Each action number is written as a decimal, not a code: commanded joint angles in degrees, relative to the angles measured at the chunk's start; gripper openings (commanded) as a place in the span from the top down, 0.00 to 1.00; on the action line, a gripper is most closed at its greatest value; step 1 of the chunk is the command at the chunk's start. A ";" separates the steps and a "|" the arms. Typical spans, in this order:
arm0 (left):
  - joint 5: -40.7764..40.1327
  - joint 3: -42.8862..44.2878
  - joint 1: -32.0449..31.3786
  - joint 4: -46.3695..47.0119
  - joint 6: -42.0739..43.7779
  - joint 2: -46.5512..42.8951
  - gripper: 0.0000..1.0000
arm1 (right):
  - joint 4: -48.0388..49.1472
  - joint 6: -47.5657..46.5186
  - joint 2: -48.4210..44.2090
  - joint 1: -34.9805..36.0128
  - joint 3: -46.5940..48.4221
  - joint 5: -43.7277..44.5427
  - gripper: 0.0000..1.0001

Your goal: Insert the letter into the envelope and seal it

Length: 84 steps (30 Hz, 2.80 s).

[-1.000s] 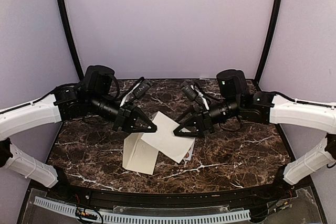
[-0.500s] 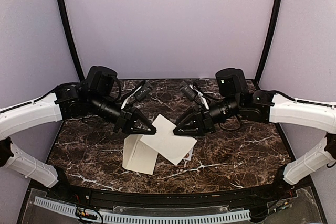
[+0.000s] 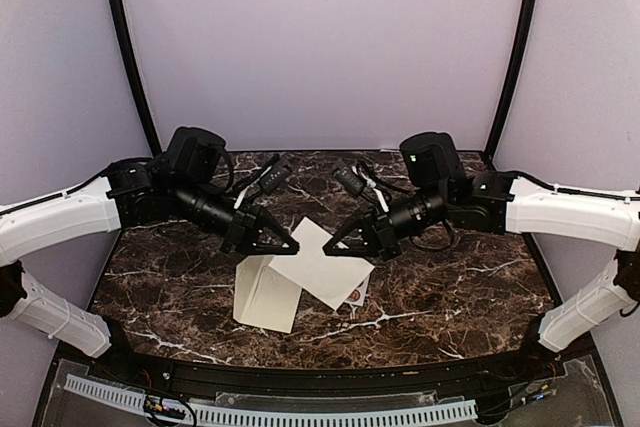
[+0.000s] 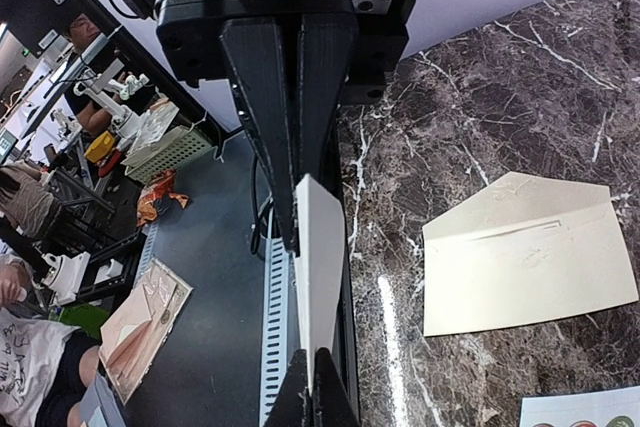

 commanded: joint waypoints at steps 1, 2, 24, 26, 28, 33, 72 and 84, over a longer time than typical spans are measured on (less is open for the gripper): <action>-2.20 2.59 0.23 -1.72 1.43 -0.19 0.92 | 0.10 -0.49 -1.09 0.53 1.30 2.77 1.00; -3.12 2.72 0.24 -1.89 1.54 -0.45 0.81 | -0.03 -0.53 -1.26 0.51 1.31 2.81 1.00; -1.52 1.61 0.59 -0.45 0.20 -0.64 0.51 | 1.95 0.08 -3.02 0.55 -0.35 1.31 1.00; -1.39 1.35 0.59 -0.63 0.24 -0.43 0.60 | 2.05 0.08 -2.98 0.54 -0.43 1.27 1.00; -1.33 1.26 0.59 -0.70 0.18 -0.29 0.70 | 2.03 0.08 -2.97 0.54 -0.40 1.33 1.00; -1.39 1.05 0.59 -0.92 0.53 -0.47 0.98 | 1.82 0.07 -3.04 0.54 -0.52 2.58 1.00; -13.01 -20.33 0.77 48.20 -26.84 -10.19 0.10 | 59.27 23.40 -3.73 1.82 -15.96 20.46 1.00; -9.62 -22.03 0.81 57.82 -33.77 -8.06 0.60 | 60.51 24.08 -2.10 2.47 -16.20 21.23 1.00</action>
